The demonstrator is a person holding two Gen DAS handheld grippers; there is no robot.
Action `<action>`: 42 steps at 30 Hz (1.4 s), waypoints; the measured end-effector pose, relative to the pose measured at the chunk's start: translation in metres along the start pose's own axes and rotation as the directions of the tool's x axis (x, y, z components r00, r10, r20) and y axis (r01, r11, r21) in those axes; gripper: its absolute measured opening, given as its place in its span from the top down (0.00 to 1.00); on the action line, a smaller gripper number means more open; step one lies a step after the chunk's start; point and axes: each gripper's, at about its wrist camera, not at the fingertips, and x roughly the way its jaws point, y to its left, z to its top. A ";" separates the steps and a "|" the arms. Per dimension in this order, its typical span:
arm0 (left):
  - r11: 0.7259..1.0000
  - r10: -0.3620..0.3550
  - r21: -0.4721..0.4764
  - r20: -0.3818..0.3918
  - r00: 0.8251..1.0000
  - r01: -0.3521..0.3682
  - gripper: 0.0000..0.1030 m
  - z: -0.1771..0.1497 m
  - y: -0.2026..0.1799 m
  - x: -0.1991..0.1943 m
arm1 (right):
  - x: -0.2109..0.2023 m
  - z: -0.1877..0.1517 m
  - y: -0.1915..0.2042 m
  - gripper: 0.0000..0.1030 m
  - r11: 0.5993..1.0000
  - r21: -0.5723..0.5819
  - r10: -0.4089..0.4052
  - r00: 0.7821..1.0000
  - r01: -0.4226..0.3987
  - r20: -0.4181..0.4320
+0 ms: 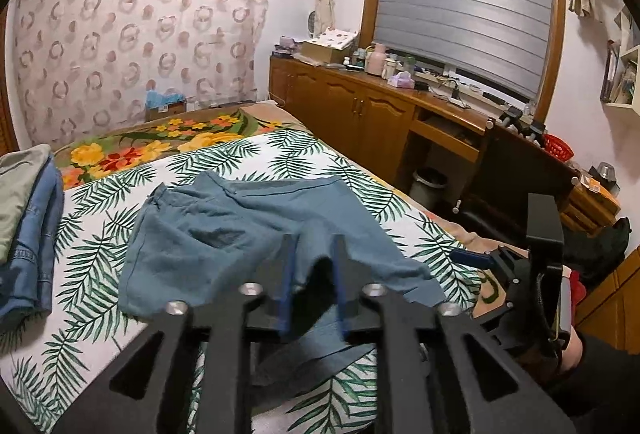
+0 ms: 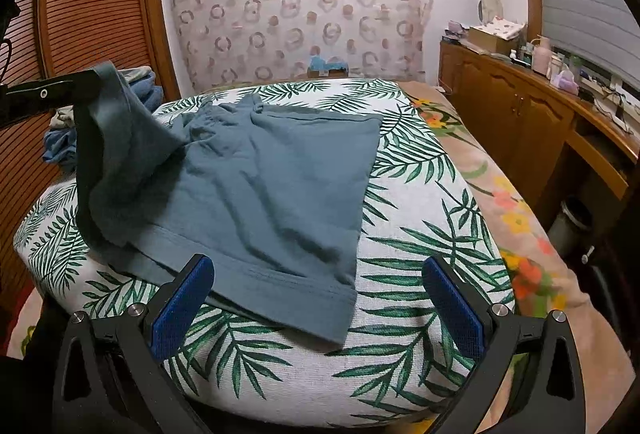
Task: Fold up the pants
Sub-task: 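Lift the held leg with the left gripper, lay it over the other leg, open, then grasp the hem edge of the stacked legs with the right gripper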
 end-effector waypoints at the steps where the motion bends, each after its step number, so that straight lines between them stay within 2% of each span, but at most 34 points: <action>1: 1.000 0.019 -0.005 -0.004 1.000 -0.019 0.67 -0.001 0.003 0.001 | 0.000 0.001 0.000 0.00 1.000 -0.002 0.001 1.000 -0.001 0.001; 2: 1.000 0.028 -0.010 -0.006 1.000 -0.028 0.58 -0.002 0.005 0.001 | 0.001 0.001 0.000 0.00 1.000 -0.003 0.002 1.000 -0.002 0.002; 7: 0.998 0.050 -0.042 -0.008 0.999 -0.050 0.43 -0.010 0.020 -0.002 | 0.003 0.002 0.000 0.00 1.000 -0.006 0.005 1.000 -0.005 0.002; 11: 0.995 0.075 -0.062 -0.023 0.997 -0.076 0.43 -0.022 0.031 -0.002 | 0.003 0.003 -0.001 0.00 1.000 -0.009 0.019 1.000 -0.019 0.008; 14: 0.992 0.092 -0.078 -0.054 0.994 -0.096 0.43 -0.034 0.040 0.001 | 0.004 0.005 0.001 0.05 0.999 -0.016 0.043 0.999 -0.043 0.008; 17: 0.990 0.100 -0.092 -0.089 0.991 -0.108 0.43 -0.048 0.048 0.005 | 0.007 0.008 0.006 0.12 0.997 -0.018 0.080 0.997 -0.080 0.002; 22: 0.983 0.118 -0.121 -0.136 0.984 -0.135 0.43 -0.069 0.062 0.010 | 0.015 0.012 0.018 0.32 0.989 -0.045 0.139 0.990 -0.140 -0.016; 25: 0.980 0.122 -0.137 -0.147 0.982 -0.143 0.43 -0.077 0.069 0.011 | 0.021 0.014 0.023 0.41 0.984 -0.056 0.170 0.985 -0.172 -0.032; 33: 0.981 0.109 -0.143 -0.173 0.979 -0.134 0.43 -0.085 0.070 0.018 | 0.040 0.017 0.028 0.51 0.978 -0.056 0.194 0.977 -0.199 -0.089; 39: 0.981 0.103 -0.145 -0.193 0.976 -0.132 0.43 -0.089 0.071 0.025 | 0.042 0.022 0.034 0.60 0.974 -0.065 0.209 0.973 -0.216 -0.102; 42: 0.981 0.108 -0.142 -0.179 0.978 -0.134 0.41 -0.092 0.070 0.027 | 0.044 0.022 0.038 0.66 0.972 -0.084 0.211 0.972 -0.220 -0.107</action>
